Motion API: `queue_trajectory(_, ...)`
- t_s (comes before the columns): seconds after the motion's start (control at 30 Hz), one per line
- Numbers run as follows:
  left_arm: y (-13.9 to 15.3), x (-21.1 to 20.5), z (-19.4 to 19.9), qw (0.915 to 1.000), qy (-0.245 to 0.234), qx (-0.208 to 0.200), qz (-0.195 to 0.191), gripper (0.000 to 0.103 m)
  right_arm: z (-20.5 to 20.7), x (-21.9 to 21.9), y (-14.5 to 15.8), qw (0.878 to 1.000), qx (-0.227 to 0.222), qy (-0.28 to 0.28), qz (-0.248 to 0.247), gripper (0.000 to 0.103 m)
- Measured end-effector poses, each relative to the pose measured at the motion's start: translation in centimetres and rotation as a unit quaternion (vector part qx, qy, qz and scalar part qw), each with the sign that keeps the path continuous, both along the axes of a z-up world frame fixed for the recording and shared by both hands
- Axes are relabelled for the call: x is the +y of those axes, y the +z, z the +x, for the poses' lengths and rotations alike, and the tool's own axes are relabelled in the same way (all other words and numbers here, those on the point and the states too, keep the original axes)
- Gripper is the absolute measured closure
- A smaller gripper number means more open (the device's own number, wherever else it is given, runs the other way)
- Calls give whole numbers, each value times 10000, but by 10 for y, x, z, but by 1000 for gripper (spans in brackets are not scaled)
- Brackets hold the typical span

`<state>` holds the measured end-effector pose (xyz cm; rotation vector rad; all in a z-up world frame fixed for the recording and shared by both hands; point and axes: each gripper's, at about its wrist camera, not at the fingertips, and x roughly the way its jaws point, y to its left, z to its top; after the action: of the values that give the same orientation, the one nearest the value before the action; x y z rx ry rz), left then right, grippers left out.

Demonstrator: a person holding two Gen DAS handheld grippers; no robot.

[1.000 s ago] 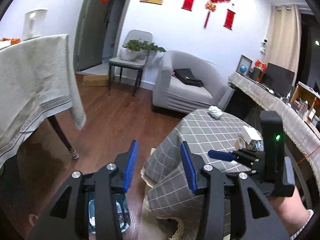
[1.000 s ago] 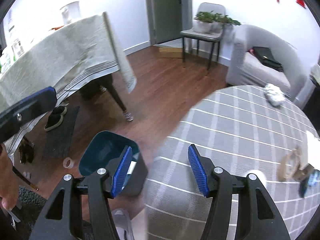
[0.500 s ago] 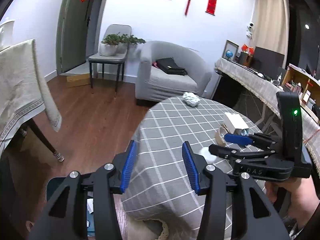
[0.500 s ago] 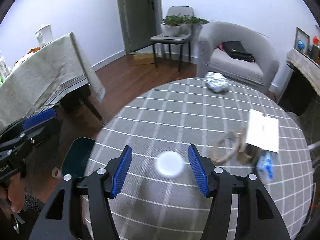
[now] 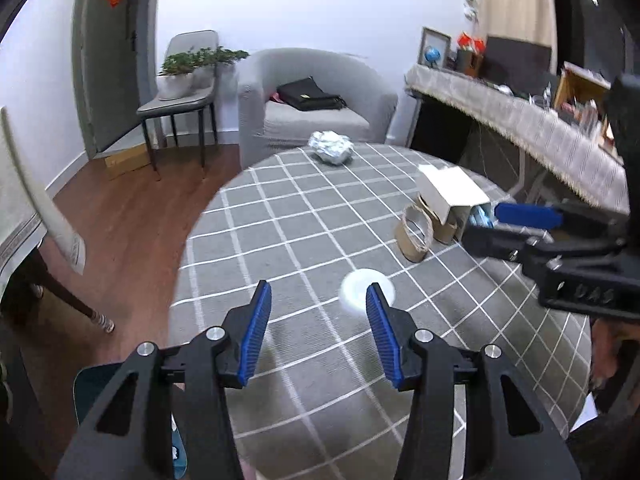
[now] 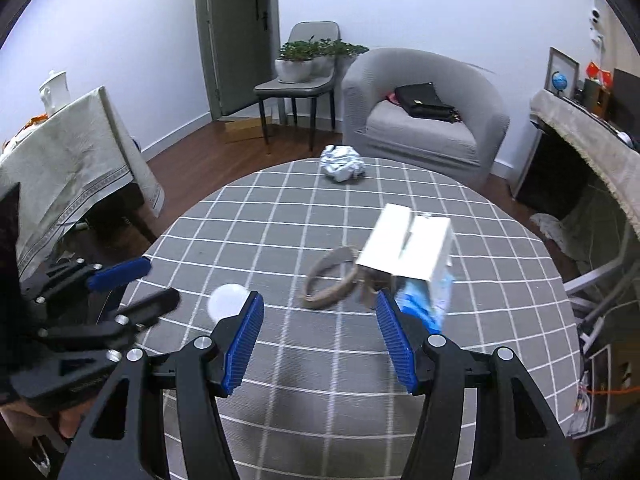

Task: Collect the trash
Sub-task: 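Move both open tools back over the table toward the remaining trash, then grasp the white round lid with the left tool while the right tool grasps the white tissue box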

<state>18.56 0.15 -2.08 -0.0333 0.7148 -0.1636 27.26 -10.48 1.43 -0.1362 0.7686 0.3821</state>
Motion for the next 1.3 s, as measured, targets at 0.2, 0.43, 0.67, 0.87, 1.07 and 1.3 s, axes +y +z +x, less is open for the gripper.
queue_trajectory(0.2,-13,-9,14,9995,-139,240,-118,50,5,-21,1,9997,0,-236,82,29)
queue_trajectory(0.43,-17,-21,24,9989,-218,345,-221,50,16,-31,-4,9992,48,-376,115,22)
queue_trajectory(0.67,-24,-32,36,9984,-159,490,-241,60,31,-22,-5,9988,-104,-482,-29,22)
queue_trajectory(0.87,-23,-28,36,9980,-162,505,-338,61,54,-11,-12,9975,-80,-677,-208,22)
queue_trajectory(1.07,-15,-9,33,9961,-33,412,-782,61,70,-4,-25,9943,-26,-829,-664,22)
queue_trajectory(1.3,-12,-4,28,9955,-35,397,-860,61,81,-7,-29,9938,53,-947,-581,22)
